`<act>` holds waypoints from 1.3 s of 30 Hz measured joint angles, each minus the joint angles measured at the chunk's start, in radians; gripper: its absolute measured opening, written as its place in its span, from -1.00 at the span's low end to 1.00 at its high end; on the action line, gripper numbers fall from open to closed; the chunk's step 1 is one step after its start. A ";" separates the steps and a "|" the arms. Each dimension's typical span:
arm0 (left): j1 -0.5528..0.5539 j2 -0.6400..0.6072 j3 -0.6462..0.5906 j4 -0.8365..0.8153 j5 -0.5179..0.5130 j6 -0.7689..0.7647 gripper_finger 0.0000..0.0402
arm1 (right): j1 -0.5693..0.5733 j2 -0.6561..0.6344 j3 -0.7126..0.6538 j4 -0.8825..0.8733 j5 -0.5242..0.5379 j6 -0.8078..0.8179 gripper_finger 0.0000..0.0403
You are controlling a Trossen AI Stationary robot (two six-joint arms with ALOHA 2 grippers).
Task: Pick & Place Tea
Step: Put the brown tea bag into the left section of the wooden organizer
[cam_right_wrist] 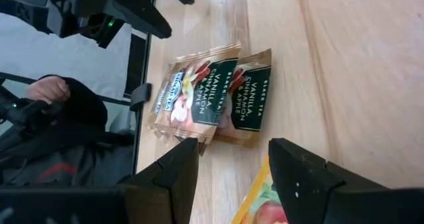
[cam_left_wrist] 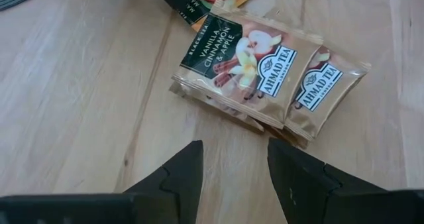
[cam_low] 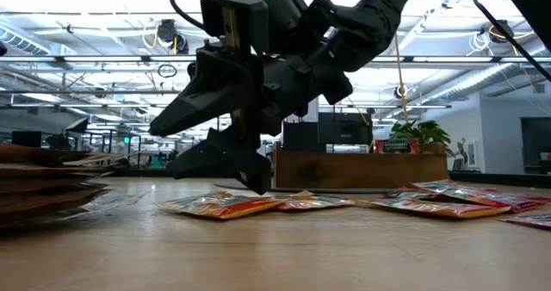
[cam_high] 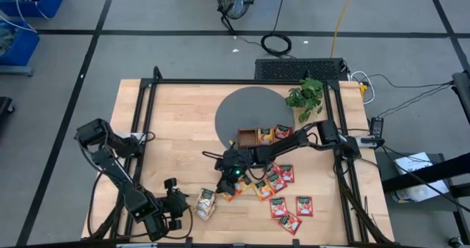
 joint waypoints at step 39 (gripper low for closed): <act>0.002 0.000 0.000 0.002 -0.027 0.019 -0.14 | 0.043 0.034 0.022 0.088 0.067 -0.027 -0.15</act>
